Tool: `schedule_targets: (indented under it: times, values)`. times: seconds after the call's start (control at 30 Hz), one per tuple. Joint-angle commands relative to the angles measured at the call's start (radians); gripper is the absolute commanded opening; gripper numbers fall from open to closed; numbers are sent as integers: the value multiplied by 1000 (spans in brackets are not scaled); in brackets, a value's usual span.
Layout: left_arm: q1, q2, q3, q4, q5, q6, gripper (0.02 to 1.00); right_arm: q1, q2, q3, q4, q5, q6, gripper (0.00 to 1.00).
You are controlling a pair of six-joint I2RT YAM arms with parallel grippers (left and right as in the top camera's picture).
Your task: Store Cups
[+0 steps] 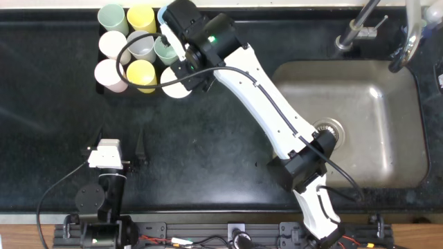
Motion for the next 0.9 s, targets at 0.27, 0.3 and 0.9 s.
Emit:
schedule_targets:
  times: [0.27,0.3,0.9]
  values:
    - [2,-12,2,-8,5,11,1000,-16,72,37,69,25,-13,45]
    - [2,-12,2,-8,5,11,1000,-16,79,37,77,26,-17,42]
    - [2,-12,2,-8,5,11,998,-16,122,35,153,-18,-39,45]
